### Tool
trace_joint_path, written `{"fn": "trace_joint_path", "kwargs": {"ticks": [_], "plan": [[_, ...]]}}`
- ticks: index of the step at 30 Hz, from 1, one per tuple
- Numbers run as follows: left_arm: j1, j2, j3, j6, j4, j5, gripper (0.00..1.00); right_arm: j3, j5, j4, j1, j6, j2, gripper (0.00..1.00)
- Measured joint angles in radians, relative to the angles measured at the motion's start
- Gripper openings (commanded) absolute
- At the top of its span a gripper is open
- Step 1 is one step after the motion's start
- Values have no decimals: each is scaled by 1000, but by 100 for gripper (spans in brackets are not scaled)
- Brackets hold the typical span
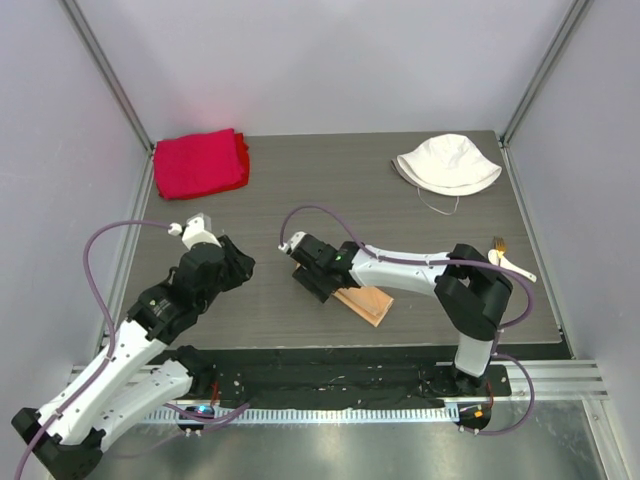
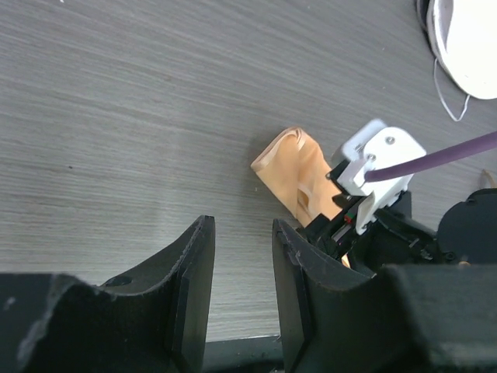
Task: Fold the napkin into a case and place the utensils inside
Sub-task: Pick up the smaller rectangle-folded napkin from the center of the board.
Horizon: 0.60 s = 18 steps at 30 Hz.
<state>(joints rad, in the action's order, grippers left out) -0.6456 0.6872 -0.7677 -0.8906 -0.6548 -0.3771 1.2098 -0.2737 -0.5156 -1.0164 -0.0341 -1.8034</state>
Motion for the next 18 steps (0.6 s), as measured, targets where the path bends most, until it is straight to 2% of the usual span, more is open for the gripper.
{"fn": "trace_joint_path", "kwargs": {"ticks": [9, 14, 18], "plan": [[0, 31, 13, 12, 14, 58, 41, 18, -94, 0, -25, -66, -17, 70], [0, 58, 35, -15, 18, 74, 44, -4, -87, 4, -21, -76, 35, 67], [0, -5, 62, -58, -5, 32, 44, -11, -81, 19, -21, -72, 23, 63]]}}
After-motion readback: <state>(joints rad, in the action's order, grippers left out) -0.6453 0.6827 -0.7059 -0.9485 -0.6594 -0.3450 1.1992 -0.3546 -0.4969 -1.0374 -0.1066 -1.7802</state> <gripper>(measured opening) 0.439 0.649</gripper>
